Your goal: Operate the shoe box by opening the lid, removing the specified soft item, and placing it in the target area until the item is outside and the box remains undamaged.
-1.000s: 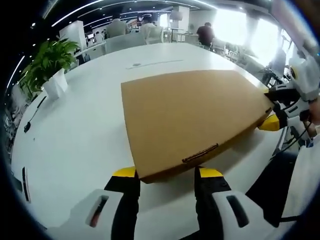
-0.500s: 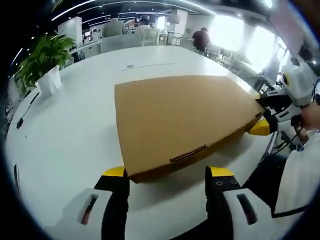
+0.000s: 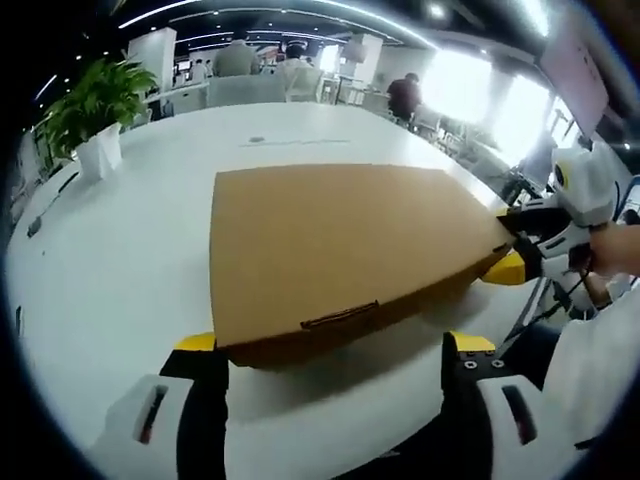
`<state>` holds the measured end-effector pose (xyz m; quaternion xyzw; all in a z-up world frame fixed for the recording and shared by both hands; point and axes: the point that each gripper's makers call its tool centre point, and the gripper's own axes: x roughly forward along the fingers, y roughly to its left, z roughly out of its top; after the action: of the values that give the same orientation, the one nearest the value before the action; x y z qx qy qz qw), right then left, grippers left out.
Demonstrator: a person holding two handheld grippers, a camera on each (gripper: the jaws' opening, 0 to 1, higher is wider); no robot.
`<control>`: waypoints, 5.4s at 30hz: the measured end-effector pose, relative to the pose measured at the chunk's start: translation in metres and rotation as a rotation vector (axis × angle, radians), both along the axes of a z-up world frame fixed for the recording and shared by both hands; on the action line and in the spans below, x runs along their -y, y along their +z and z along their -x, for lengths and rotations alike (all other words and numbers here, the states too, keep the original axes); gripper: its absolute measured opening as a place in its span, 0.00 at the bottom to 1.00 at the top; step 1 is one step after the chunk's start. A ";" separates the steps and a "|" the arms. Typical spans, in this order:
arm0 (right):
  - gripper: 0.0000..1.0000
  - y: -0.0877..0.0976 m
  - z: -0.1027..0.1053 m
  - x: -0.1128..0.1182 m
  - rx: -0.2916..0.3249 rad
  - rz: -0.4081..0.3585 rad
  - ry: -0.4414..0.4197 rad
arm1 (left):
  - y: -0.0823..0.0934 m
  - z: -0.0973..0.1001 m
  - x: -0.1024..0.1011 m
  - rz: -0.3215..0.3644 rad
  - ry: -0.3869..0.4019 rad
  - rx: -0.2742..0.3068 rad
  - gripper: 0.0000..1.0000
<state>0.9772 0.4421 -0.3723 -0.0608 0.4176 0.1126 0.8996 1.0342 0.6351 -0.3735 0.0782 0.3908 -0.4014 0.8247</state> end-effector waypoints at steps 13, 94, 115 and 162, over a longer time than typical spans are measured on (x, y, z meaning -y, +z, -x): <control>0.61 0.009 -0.001 0.005 -0.018 -0.084 0.026 | -0.002 -0.018 -0.021 -0.071 0.083 0.036 0.51; 0.64 0.030 0.001 0.018 0.134 -0.922 -0.461 | 0.005 0.007 -0.001 0.393 0.222 -0.608 0.62; 0.52 0.021 0.001 0.020 0.088 -0.875 -0.403 | 0.002 -0.007 -0.014 0.440 0.313 -0.585 0.60; 0.28 0.017 0.013 0.026 -0.097 -0.969 -0.441 | 0.009 -0.006 -0.003 0.569 0.413 -0.660 0.41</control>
<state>0.9647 0.4161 -0.3556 0.4560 0.3616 0.1037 0.8066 1.0401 0.6385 -0.3647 -0.3615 0.5137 -0.3236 0.7076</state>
